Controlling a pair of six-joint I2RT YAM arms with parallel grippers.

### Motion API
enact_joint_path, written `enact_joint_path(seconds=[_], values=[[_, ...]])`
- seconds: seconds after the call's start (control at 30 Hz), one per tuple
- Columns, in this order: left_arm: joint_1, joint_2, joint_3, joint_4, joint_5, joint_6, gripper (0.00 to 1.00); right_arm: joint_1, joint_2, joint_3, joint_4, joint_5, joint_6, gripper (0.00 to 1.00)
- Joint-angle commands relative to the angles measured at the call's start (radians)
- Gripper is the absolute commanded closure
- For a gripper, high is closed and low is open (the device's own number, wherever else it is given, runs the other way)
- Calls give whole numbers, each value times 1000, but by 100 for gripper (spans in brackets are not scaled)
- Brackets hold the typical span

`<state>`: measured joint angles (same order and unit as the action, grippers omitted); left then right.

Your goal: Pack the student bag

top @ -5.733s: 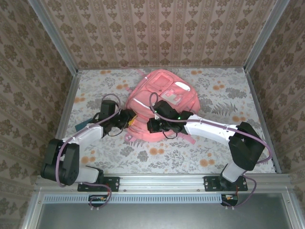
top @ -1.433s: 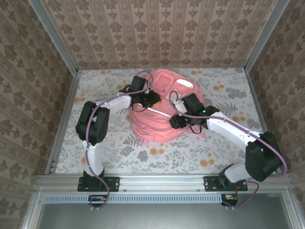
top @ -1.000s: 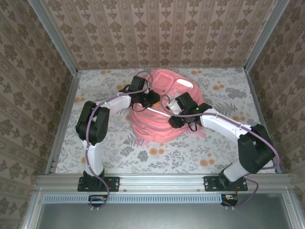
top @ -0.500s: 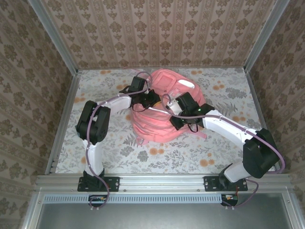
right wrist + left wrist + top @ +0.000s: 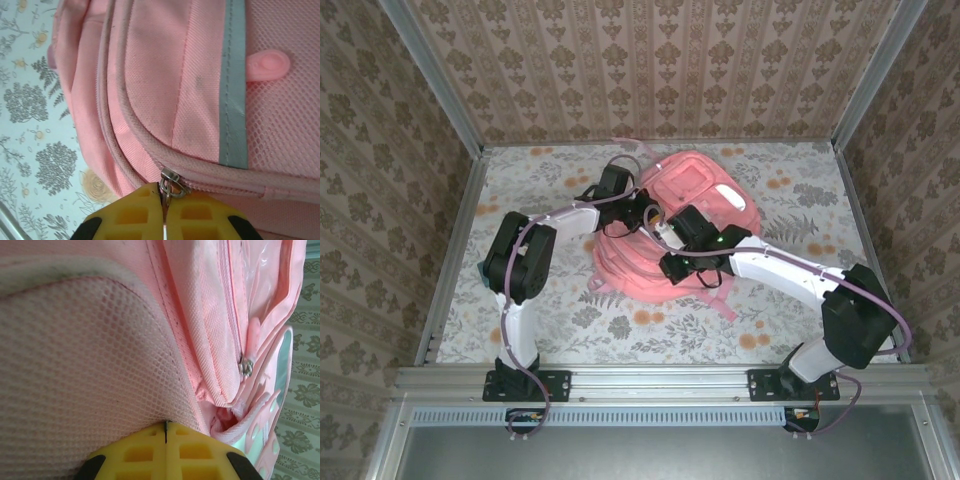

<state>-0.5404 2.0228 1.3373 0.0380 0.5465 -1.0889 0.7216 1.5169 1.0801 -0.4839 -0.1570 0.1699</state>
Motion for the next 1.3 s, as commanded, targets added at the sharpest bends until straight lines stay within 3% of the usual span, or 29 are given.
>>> enact_joint_path(seconds=[0.0,0.17,0.27,0.37,0.6,0.83,1.07,1.27], values=[[3,38,-23,-36,-109,-4,100,32,-42,11,12,-78,91,85],[3,-61,-1,-107,-102,81,86,-3,-196,-74,20,29,235,50],[3,-151,-17,-168,-116,140,75,-53,-291,-140,32,82,387,37],[3,-247,-65,-226,-136,201,66,-112,-347,-203,77,68,579,31],[-47,-479,-213,-391,-269,327,56,-152,-312,-212,158,9,894,30],[-209,-660,-318,-459,-451,349,51,-159,-195,-163,212,2,1059,41],[-375,-667,-373,-373,-526,306,51,-161,-133,-154,280,-31,1105,55],[-424,-608,-379,-314,-530,280,54,-160,-133,-155,288,-25,1105,64]])
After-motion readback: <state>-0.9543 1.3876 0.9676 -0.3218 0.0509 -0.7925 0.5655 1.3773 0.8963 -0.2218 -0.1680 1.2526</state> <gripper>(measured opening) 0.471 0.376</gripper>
